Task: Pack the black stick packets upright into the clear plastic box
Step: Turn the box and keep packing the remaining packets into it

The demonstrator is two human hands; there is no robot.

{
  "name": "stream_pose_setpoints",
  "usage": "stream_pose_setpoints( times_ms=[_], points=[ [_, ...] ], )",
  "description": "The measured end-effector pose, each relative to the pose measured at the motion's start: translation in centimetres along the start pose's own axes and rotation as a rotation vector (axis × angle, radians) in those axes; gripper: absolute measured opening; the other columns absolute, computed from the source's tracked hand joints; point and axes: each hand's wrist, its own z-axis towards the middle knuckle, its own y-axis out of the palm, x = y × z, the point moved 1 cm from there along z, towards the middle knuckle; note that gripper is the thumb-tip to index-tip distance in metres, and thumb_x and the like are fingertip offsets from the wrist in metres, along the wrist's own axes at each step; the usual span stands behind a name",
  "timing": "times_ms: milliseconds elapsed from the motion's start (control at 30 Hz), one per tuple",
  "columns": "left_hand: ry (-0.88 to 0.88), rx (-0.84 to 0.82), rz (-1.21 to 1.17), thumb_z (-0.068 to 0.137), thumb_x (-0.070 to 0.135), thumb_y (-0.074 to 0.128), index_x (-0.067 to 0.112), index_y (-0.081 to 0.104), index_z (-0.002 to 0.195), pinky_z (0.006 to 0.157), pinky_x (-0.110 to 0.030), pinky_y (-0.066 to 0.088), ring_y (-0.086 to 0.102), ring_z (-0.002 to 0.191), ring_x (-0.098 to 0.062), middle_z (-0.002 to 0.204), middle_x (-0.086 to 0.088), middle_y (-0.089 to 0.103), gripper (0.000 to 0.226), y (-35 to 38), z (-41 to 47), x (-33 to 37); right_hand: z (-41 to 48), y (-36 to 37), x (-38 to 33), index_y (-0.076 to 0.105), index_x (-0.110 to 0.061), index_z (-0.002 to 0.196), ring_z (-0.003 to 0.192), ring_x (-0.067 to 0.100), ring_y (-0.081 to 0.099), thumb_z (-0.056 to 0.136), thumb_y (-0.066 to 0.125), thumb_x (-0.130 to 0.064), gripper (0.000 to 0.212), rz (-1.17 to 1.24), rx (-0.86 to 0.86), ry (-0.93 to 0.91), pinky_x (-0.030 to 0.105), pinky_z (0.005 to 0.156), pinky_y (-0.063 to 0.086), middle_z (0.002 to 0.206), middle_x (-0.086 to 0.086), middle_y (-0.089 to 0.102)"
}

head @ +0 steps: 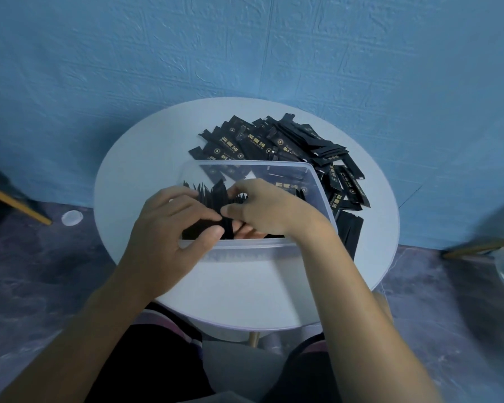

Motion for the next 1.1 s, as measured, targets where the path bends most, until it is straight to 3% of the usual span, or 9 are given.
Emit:
stream_pose_setpoints(
  times_ms=[333, 567, 733, 867, 933, 1100],
  points=[
    [0.001, -0.014, -0.01, 0.094, 0.036, 0.056, 0.016, 0.082, 0.093, 0.099, -0.039, 0.044, 0.057, 0.112, -0.02, 0.091, 0.005, 0.073, 0.033, 0.0, 0.0, 0.0, 0.7, 0.6, -0.4, 0.042, -0.007, 0.135, 0.056, 0.017, 0.067, 0.099, 0.064, -0.018, 0.044, 0.05, -0.004, -0.011, 0.024, 0.05, 0.053, 0.072, 0.011, 0.068],
    [0.0, -0.022, -0.005, 0.094, 0.036, 0.056, 0.016, 0.081, 0.089, 0.097, -0.045, 0.047, 0.059, 0.112, -0.021, 0.091, 0.007, 0.072, 0.033, 0.0, 0.0, -0.2, 0.6, 0.2, 0.4, 0.05, -0.007, 0.123, 0.053, 0.015, 0.066, 0.098, 0.064, -0.013, 0.029, 0.058, -0.005, 0.011, 0.022, 0.048, 0.05, 0.067, 0.009, 0.068],
    [0.003, -0.028, -0.015, 0.095, 0.037, 0.056, 0.017, 0.082, 0.093, 0.096, -0.045, 0.047, 0.057, 0.113, -0.02, 0.094, 0.008, 0.073, 0.033, 0.0, 0.0, -0.2, 0.7, 0.2, 0.1, 0.053, -0.005, 0.112, 0.056, 0.018, 0.067, 0.1, 0.061, -0.022, 0.022, 0.016, 0.002, -0.008, 0.029, 0.056, 0.056, 0.068, 0.009, 0.069],
    [-0.005, -0.025, -0.027, 0.094, 0.037, 0.056, 0.021, 0.082, 0.096, 0.098, -0.042, 0.047, 0.057, 0.115, -0.019, 0.097, 0.01, 0.073, 0.031, -0.1, 0.0, -0.2, 0.8, 0.1, -0.1, 0.058, 0.002, 0.105, 0.069, 0.029, 0.075, 0.1, 0.055, -0.015, 0.018, -0.026, -0.001, 0.006, 0.03, 0.06, 0.06, 0.078, 0.018, 0.074],
    [-0.007, -0.022, -0.036, 0.094, 0.037, 0.057, 0.021, 0.082, 0.096, 0.098, -0.043, 0.048, 0.057, 0.115, -0.019, 0.098, 0.011, 0.074, 0.03, -0.1, 0.0, -0.2, 1.0, 0.1, 0.1, 0.061, 0.003, 0.103, 0.076, 0.031, 0.076, 0.099, 0.052, -0.013, 0.019, -0.055, 0.013, 0.018, 0.03, 0.061, 0.06, 0.08, 0.019, 0.075],
    [-0.014, -0.025, -0.046, 0.094, 0.037, 0.057, 0.021, 0.083, 0.097, 0.097, -0.046, 0.048, 0.057, 0.114, -0.02, 0.098, 0.012, 0.074, 0.03, -0.1, 0.0, -0.1, 1.3, 0.2, 0.3, 0.067, 0.004, 0.094, 0.068, 0.026, 0.076, 0.099, 0.057, -0.028, 0.034, -0.124, 0.017, 0.016, 0.033, 0.067, 0.063, 0.066, 0.009, 0.074]
  ],
)
